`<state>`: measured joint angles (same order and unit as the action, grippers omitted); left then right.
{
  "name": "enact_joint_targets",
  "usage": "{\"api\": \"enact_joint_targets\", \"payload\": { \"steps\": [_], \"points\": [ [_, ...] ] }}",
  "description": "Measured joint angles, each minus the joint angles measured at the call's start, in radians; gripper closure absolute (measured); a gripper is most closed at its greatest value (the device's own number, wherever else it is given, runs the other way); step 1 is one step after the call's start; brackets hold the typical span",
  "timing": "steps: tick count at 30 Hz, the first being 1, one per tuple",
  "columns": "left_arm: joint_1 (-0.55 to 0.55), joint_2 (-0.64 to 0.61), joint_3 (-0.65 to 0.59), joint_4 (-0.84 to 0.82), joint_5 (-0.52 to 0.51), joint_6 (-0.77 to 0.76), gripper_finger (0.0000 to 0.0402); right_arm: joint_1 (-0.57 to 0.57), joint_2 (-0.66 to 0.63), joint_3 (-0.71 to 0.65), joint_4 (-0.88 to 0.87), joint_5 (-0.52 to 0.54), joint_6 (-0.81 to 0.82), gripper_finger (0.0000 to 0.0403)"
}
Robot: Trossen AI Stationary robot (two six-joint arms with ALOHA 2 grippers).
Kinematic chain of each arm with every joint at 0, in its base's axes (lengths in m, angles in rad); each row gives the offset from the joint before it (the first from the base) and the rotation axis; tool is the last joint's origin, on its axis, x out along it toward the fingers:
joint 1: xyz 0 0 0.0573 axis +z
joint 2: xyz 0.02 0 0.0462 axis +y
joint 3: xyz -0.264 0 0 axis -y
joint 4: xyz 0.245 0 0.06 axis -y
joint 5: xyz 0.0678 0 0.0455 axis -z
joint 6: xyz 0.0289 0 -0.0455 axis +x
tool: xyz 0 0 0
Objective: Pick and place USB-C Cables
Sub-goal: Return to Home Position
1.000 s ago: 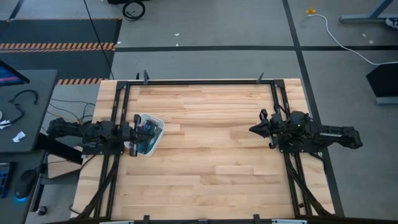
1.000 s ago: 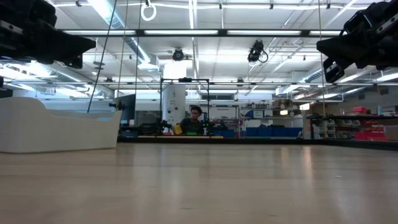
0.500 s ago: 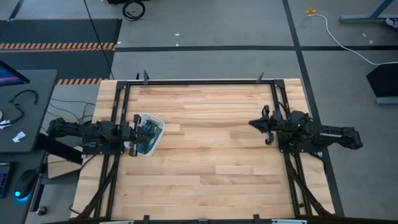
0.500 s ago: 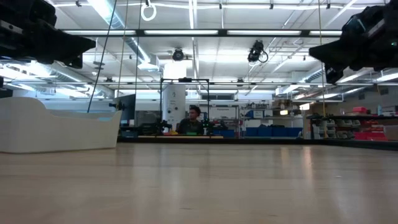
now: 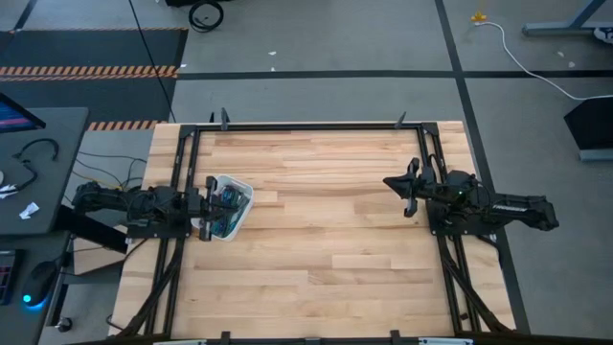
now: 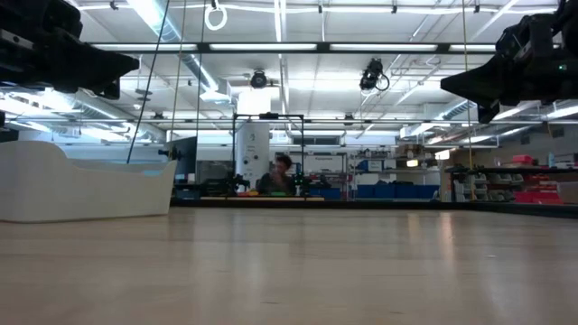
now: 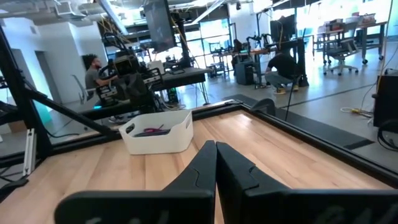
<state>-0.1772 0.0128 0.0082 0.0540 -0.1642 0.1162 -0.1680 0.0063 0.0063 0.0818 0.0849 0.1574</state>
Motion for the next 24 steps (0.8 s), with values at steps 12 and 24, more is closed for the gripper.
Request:
{"api": "enact_joint_targets", "payload": {
  "steps": [12, 24],
  "points": [
    [0.0, 0.0, 0.0, 0.001, 0.0, 0.0, 0.0366, 0.0, 0.0, 0.0, 0.0, -0.001, 0.0, 0.0393],
    [0.0, 0.0, 0.0, 0.001, 0.0, 0.0, 0.0378, 0.0, 0.0, 0.0, 0.0, -0.002, 0.0, 0.0392]
  ]
}}
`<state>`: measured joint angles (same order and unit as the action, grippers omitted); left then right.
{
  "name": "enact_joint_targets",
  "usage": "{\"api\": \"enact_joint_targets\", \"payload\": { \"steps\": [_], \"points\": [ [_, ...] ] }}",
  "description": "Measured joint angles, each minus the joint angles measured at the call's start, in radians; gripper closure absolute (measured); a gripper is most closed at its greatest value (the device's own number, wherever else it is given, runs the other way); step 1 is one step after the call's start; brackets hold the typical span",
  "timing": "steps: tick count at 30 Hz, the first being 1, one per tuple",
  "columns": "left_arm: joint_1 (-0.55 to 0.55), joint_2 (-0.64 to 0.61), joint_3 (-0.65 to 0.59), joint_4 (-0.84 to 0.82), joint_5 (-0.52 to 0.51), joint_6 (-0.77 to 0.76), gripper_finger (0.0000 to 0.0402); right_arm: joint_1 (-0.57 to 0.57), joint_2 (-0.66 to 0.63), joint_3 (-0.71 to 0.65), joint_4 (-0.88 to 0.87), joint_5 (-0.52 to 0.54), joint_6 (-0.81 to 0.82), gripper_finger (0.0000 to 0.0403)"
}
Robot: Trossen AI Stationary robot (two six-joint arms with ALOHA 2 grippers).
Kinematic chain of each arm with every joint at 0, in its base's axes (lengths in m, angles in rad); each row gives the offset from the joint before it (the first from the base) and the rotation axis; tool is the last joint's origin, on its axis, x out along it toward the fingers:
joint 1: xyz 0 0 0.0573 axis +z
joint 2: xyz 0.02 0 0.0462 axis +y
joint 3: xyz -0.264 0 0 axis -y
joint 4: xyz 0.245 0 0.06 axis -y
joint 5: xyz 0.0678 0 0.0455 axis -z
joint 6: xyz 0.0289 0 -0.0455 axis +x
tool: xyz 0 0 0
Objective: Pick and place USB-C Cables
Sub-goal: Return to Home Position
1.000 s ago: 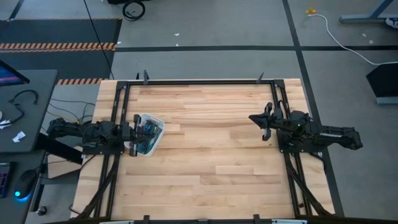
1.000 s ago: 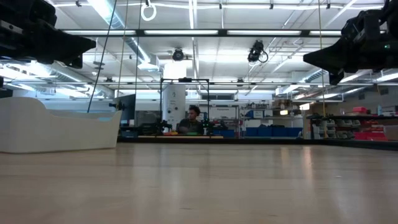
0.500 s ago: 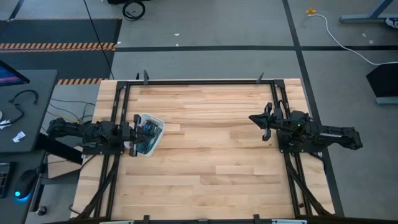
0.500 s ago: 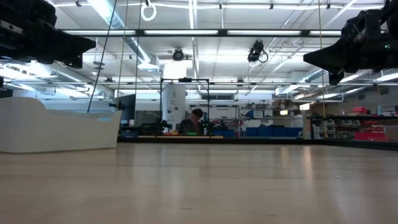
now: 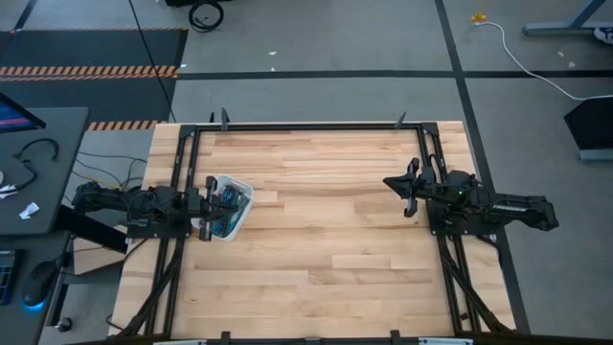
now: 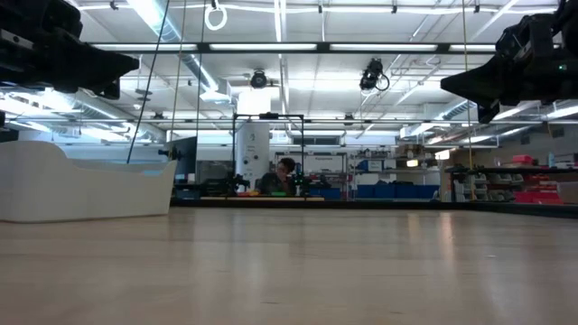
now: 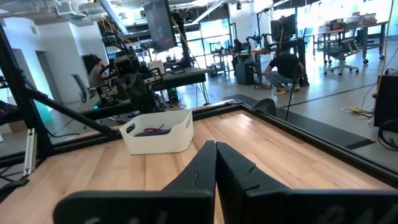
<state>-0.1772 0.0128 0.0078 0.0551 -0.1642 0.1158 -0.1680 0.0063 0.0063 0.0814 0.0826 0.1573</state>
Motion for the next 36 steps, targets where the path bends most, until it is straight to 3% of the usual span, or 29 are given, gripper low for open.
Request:
{"api": "enact_joint_targets", "payload": {
  "steps": [36],
  "points": [
    [-0.046, 0.0, 0.0, 0.0, 0.0, 0.0, 0.0372, 0.0, 0.0, 0.0, 0.0, 0.001, 0.0, 0.0392]
  ]
}}
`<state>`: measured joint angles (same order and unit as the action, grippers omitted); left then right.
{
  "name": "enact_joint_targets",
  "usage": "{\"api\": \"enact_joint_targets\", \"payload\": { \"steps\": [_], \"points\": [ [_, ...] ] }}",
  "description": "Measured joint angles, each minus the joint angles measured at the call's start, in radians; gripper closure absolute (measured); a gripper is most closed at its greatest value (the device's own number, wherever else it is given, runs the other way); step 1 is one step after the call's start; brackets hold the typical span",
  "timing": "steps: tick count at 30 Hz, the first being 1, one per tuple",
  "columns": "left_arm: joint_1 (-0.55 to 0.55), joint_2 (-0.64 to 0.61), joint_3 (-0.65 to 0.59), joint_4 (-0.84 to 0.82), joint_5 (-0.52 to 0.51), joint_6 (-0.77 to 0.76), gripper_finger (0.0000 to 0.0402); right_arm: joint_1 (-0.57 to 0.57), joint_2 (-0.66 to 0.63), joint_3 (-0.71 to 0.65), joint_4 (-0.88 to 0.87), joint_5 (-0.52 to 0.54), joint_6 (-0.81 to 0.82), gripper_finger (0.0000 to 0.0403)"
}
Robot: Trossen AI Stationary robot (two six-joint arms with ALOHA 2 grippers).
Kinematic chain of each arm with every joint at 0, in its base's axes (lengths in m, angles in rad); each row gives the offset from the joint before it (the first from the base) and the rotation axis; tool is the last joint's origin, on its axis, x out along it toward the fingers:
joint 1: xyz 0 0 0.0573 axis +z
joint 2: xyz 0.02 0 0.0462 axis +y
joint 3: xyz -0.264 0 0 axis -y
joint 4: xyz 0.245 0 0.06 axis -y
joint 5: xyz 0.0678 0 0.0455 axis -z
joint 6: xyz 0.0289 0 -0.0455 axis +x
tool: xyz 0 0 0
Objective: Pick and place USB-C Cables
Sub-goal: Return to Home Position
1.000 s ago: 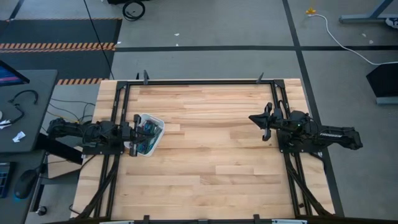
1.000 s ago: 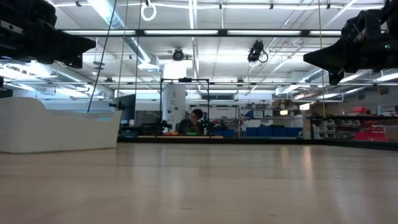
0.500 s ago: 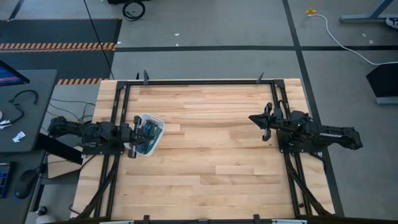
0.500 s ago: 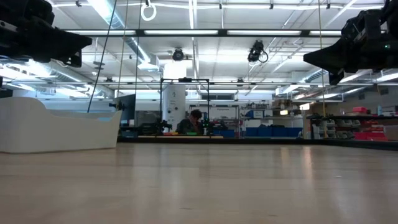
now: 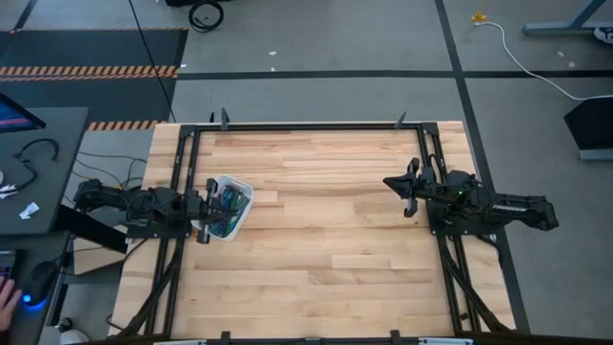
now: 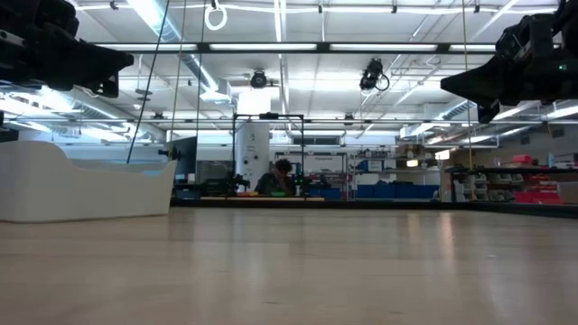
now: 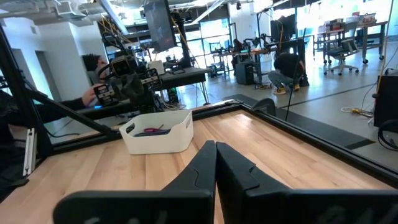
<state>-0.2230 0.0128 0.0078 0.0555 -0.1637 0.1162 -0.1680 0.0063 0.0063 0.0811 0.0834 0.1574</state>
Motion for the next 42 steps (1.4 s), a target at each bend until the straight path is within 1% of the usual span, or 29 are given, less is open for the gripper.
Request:
{"api": "enact_joint_targets", "payload": {
  "steps": [7, 19, 31, 42],
  "points": [
    [0.0, 0.0, 0.0, 0.0, 0.0, 0.0, 0.0378, 0.0, 0.0, 0.0, 0.0, 0.0, 0.0, 0.0392],
    [0.0, 0.0, 0.0, 0.0, 0.0, 0.0, 0.0366, 0.0, 0.0, 0.0, 0.0, 0.0, 0.0, 0.0392],
    [0.0, 0.0, 0.0, 0.0, 0.0, 0.0, 0.0376, 0.0, 0.0, 0.0, 0.0, 0.0, 0.0, 0.0392],
    [0.0, 0.0, 0.0, 0.0, 0.0, 0.0, 0.0366, 0.0, 0.0, 0.0, 0.0, 0.0, 0.0, 0.0392]
  ]
}}
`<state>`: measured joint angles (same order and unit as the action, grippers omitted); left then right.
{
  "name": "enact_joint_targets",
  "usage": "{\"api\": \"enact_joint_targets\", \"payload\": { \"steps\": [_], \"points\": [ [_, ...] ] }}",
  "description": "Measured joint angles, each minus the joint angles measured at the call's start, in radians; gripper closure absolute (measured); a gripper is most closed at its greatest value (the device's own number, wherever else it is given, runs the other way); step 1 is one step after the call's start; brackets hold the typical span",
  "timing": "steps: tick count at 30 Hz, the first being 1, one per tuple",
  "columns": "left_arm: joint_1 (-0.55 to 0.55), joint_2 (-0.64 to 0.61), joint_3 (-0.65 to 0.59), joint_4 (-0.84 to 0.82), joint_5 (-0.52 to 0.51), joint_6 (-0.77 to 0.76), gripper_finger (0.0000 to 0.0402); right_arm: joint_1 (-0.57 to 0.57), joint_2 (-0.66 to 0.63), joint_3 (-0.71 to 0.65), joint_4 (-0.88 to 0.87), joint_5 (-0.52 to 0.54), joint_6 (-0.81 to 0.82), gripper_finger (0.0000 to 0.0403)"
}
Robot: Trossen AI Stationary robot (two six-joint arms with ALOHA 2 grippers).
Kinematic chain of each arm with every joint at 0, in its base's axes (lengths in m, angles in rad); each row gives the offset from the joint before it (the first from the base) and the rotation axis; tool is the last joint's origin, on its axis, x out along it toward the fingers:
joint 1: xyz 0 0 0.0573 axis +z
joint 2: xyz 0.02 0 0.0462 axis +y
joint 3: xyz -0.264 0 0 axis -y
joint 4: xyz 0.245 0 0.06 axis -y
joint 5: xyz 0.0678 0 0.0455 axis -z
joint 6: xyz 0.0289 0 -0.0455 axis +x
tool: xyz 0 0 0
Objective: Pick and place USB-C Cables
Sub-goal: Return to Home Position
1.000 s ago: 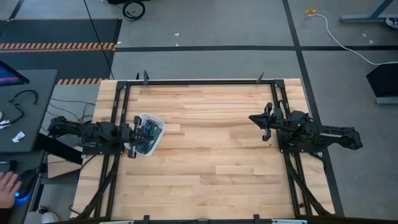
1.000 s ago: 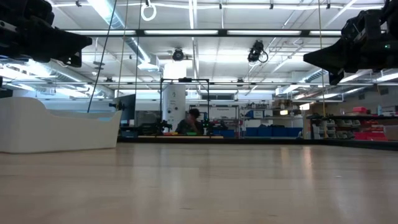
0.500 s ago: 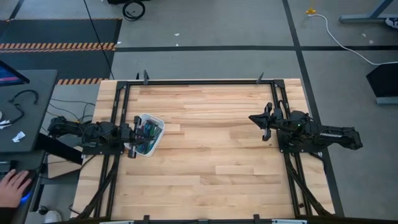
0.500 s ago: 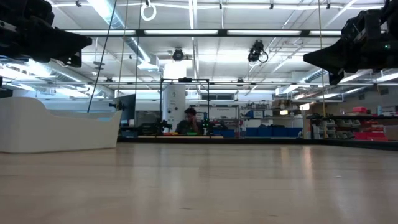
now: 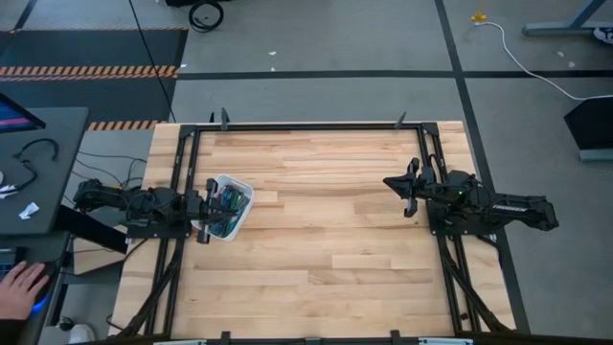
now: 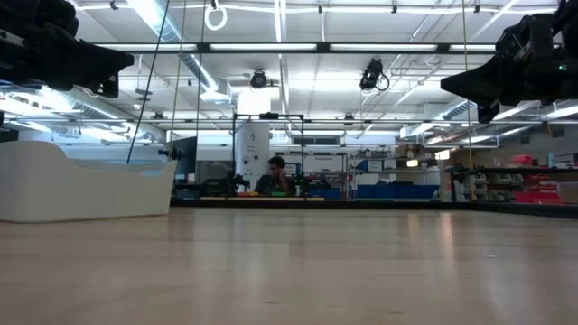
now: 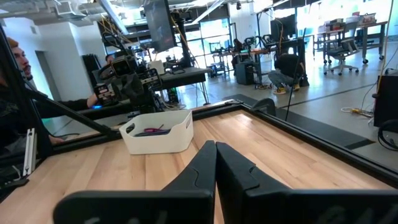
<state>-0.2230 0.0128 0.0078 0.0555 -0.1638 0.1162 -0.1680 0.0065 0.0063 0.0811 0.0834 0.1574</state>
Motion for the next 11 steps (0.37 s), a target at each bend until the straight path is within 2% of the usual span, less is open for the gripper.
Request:
{"api": "enact_joint_targets", "payload": {
  "steps": [11],
  "points": [
    [0.0, 0.0, 0.0, 0.0, 0.0, 0.0, 0.0374, 0.0, 0.0, 0.0, 0.0, 0.0, 0.0, 0.0392]
  ]
}}
